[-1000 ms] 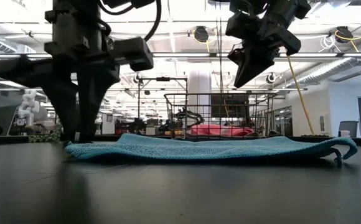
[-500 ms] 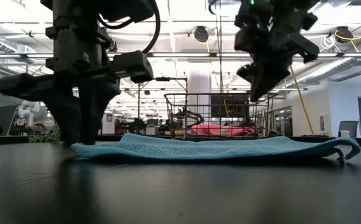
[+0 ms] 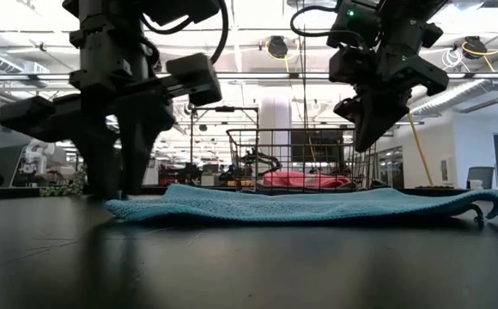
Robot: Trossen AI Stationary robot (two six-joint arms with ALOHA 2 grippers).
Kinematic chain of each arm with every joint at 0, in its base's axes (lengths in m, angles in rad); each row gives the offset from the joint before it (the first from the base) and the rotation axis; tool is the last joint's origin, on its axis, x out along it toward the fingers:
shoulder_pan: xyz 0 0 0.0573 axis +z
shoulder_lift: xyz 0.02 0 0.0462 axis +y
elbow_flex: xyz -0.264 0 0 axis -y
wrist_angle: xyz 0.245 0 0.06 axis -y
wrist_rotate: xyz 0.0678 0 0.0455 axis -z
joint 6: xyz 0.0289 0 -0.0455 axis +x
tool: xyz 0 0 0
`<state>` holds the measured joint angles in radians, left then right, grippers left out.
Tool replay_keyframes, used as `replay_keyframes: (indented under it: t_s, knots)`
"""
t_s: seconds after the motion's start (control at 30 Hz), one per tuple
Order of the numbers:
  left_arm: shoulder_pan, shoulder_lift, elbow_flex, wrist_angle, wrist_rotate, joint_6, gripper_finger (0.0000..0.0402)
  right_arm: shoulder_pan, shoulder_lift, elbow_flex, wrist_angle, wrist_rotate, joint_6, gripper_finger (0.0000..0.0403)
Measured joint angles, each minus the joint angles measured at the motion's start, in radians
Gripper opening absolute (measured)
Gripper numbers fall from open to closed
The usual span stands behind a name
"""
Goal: Fold microfiber towels
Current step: Fold the right blue towel
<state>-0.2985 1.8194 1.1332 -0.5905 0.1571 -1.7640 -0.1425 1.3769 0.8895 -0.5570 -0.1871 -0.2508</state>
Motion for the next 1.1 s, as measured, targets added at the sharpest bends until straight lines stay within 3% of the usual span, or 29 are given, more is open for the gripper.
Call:
replay_keyframes:
  t_s: [0.73,1.1]
  knots:
    - [-0.01,0.029,-0.004,0.006,-0.037,-0.006,0.0093,0.0,0.0,0.0,-0.046,0.0,-0.023,0.0008]
    - [0.016,0.029,-0.004,-0.028,-0.111,-0.01,0.0093,-0.006,0.001,-0.166,0.119,-0.001,-0.022,0.0008]
